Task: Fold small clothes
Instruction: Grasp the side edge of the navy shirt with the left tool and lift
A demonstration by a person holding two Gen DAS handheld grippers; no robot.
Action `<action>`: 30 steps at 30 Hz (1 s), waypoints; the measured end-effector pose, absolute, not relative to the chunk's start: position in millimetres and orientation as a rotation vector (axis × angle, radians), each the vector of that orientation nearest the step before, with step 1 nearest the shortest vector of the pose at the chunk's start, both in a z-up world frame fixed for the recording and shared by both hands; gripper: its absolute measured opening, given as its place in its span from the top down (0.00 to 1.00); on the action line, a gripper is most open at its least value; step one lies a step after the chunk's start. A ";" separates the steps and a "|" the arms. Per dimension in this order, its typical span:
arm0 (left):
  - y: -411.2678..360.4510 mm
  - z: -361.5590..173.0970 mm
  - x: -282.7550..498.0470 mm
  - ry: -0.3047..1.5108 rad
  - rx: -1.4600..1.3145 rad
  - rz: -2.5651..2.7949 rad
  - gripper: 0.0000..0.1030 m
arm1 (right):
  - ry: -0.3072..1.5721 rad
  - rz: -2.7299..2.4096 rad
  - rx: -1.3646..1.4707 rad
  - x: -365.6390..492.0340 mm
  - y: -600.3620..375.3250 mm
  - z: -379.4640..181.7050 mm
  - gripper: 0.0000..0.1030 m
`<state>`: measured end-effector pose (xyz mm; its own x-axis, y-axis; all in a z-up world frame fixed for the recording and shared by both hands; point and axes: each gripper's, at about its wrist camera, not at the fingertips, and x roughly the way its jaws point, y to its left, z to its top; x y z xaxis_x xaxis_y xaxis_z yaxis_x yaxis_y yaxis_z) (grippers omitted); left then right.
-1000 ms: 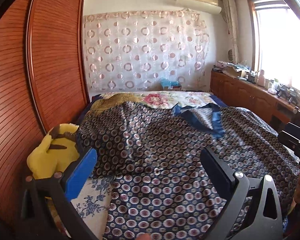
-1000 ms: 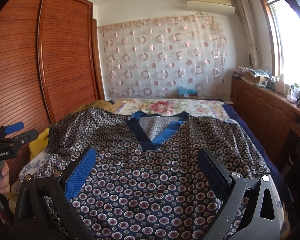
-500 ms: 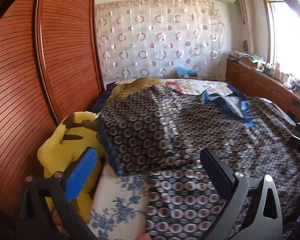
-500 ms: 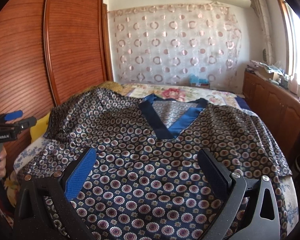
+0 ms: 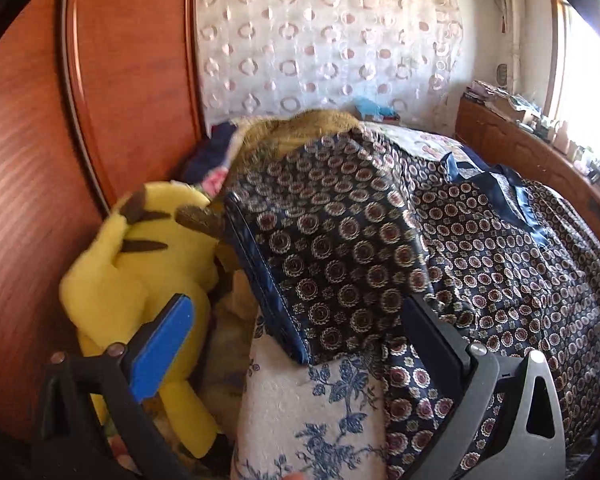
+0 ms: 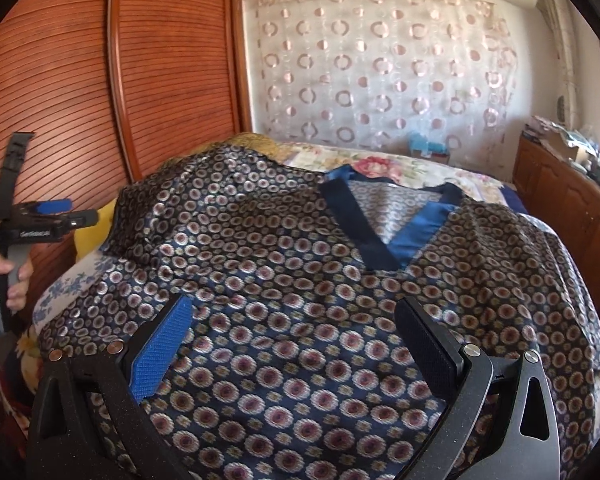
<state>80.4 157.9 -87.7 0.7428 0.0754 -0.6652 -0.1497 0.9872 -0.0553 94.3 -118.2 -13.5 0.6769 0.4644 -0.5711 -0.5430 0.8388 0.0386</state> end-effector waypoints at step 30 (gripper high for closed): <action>171.0 -106.9 109.5 0.805 -0.155 -0.036 1.00 | 0.653 0.694 -0.146 99.4 -73.2 -17.8 0.00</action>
